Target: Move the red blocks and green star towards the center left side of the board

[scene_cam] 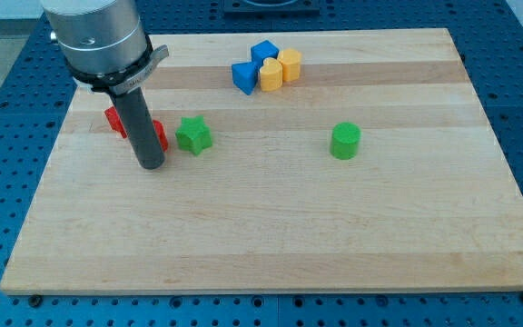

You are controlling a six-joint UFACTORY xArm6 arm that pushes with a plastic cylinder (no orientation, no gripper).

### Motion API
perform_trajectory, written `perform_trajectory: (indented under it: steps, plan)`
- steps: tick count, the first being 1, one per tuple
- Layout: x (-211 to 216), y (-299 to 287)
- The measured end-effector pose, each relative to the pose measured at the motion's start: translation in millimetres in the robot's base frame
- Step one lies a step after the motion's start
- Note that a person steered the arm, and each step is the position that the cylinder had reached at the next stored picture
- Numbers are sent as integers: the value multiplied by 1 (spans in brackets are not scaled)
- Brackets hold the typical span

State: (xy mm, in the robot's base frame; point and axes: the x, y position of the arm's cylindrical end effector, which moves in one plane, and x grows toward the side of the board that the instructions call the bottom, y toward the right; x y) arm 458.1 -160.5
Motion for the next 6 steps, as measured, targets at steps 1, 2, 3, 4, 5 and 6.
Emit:
perform_trajectory:
  steps: [1,2,3,4,5,6]
  plan:
    - [1,-3]
    - [-1,-3]
    - [16,20]
    - [50,80]
    - [34,111]
    - [11,112]
